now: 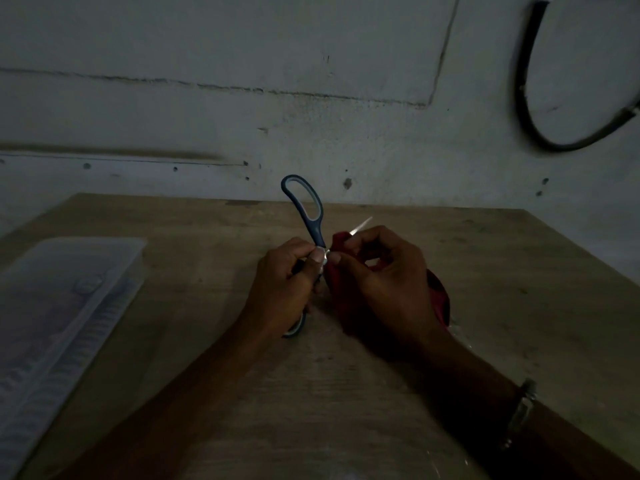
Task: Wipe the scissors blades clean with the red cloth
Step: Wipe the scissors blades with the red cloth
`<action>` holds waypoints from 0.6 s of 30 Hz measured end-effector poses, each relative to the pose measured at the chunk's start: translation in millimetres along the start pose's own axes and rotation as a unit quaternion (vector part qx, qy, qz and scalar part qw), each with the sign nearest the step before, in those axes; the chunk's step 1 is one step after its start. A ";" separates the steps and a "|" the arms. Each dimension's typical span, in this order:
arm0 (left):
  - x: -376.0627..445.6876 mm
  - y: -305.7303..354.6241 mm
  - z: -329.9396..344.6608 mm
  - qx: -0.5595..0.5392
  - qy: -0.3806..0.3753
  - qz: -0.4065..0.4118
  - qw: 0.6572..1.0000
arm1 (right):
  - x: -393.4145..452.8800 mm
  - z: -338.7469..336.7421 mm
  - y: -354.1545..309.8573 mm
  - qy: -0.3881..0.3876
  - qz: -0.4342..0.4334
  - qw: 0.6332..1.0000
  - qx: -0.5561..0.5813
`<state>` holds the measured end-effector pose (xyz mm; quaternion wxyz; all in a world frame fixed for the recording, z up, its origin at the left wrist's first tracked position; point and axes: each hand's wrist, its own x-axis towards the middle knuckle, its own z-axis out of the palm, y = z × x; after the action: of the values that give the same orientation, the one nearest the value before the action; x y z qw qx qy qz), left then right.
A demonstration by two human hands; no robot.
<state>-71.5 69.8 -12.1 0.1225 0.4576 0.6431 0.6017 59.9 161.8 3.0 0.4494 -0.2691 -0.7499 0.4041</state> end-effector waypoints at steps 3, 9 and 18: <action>-1.4 4.0 -1.1 -0.010 -0.012 0.006 1.000 | 7.1 -5.4 1.3 0.015 -0.007 1.000 0.010; -4.3 10.0 1.7 -0.002 -0.024 0.013 1.000 | 32.6 -29.5 8.0 0.115 0.036 0.988 0.098; 0.3 2.9 4.4 -0.023 -0.002 -0.035 0.999 | 5.4 -24.6 -4.7 0.090 0.005 0.993 0.071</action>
<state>-67.3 72.5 -10.5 0.1558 0.4330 0.6446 0.6105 79.3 172.4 16.1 0.5310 -0.2757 -0.6746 0.4323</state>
